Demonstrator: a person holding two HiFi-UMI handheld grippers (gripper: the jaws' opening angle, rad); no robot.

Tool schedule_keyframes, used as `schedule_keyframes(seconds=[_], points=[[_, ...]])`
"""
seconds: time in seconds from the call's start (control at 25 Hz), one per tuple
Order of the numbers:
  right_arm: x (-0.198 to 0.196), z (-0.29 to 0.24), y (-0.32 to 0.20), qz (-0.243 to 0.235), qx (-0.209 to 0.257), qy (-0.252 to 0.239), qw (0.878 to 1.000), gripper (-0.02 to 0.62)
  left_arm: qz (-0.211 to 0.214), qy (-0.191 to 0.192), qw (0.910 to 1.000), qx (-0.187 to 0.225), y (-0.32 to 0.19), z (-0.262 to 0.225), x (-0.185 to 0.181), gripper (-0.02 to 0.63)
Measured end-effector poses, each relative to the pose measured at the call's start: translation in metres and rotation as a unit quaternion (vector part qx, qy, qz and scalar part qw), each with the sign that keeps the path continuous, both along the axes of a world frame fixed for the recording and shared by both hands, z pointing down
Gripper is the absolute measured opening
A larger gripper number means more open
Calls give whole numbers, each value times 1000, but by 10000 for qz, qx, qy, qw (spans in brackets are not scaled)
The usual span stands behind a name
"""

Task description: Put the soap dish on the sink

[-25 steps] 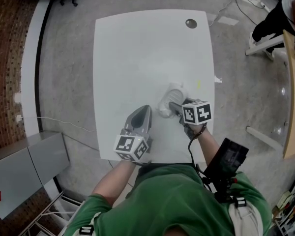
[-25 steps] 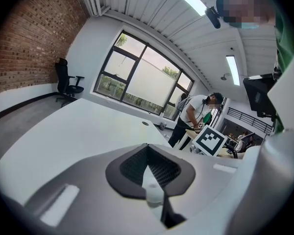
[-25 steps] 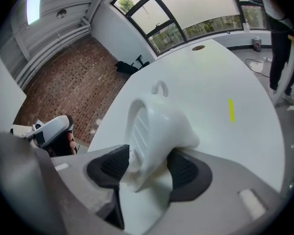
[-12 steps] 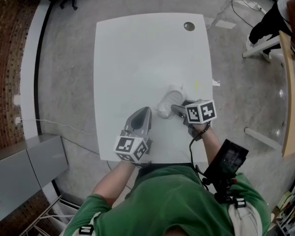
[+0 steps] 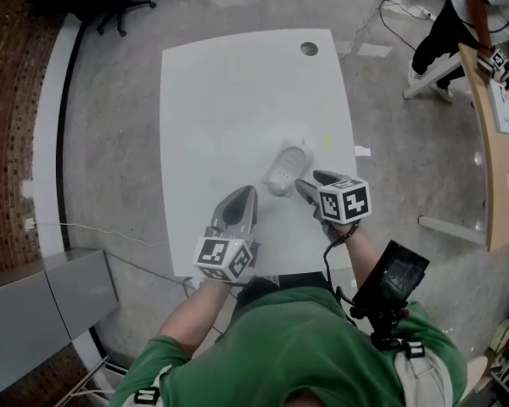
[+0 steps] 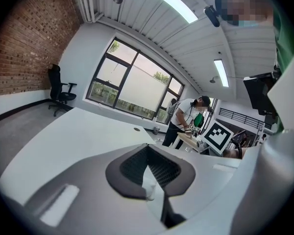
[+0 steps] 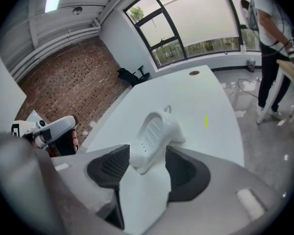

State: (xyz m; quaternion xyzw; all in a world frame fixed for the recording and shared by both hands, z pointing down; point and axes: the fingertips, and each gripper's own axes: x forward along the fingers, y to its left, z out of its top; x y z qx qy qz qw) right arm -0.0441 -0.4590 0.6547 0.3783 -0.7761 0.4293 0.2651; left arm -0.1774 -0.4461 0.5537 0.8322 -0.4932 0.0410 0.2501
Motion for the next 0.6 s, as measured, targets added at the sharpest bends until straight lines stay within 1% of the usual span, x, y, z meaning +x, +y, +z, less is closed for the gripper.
schedule_keyframes(seconds=[0.2,0.4,0.6], points=[[3,-34,16,190,725,328,9966,224,64,42,9996,273,23,-20,-2,6],[-8,-73,43,358,1332,363,9898,211,114,61,9983,574,54,-44,-12,6],[-20,-112,74,525,1958,363,9786,162,49,44,9963,858,88,-71,-24,6]])
